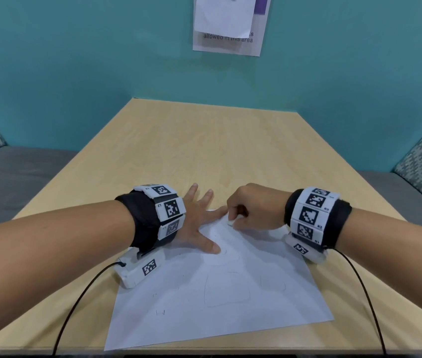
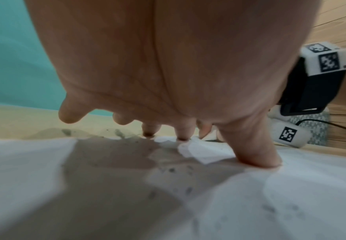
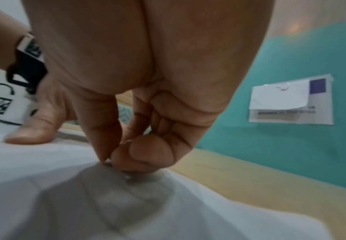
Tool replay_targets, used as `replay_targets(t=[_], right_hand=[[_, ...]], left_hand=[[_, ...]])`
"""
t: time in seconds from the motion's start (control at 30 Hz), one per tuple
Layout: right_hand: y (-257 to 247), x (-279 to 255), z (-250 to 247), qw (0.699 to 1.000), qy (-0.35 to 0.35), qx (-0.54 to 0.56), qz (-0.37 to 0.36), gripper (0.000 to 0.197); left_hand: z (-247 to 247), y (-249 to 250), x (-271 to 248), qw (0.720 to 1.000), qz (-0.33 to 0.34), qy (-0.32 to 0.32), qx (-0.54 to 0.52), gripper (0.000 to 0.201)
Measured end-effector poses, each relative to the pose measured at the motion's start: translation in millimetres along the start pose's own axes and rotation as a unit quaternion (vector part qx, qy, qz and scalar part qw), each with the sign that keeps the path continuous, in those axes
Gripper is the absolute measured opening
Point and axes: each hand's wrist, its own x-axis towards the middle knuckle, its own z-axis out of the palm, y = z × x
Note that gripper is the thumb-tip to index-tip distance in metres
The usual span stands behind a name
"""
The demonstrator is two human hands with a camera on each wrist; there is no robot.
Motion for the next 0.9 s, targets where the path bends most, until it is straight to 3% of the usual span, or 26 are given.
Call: replay_targets(t=[0.1,0.23,0.4,0.53,0.67,0.8,0.9], right_hand=[[-14.6,-5.8,8.1,0.999,-0.029,0.001,-0.045,0.009],[0.8,-2.1,-2.7,1.0,0.0,-0.004,0.009,0.011],[-13.8,-8.1,7.0,0.999,-0.026,0.0,-0.043,0.008],[1.8,-3.9,-3.4,1.0,0.001,-0.003,0.015,0.009],[-14.4,-9.2,6.0,0.999,-0.039,0.004,-0.035,0.008],[0.1,-5.1,-2.5,1.0,-0.009,0.008,0.021,0.008],[-10.5,-9.0,5.9,1.0,-0.026,0.001,-0.015,0.009]], left_hand=[[0.0,0.4,-1.2,1.0,0.008,0.006,-0.004,0.092],[0.6,-0.8,1.3,1.0,0.001,-0.001,0.011,0.098],[-0.3,-0.7,-0.2,1.0,0.012,0.004,0.005,0.095],[5.6,-4.8,4.8,1.0,0.002,0.006,0.006,0.099],[5.2,-5.7,5.3,1.0,0.015,0.007,-0.002,0.096],[6.8,-6.0,6.4,1.0,0.006,0.003,0.01,0.1],[7.0,-6.5,5.8,1.0,0.014,0.009,-0.004,0.098]])
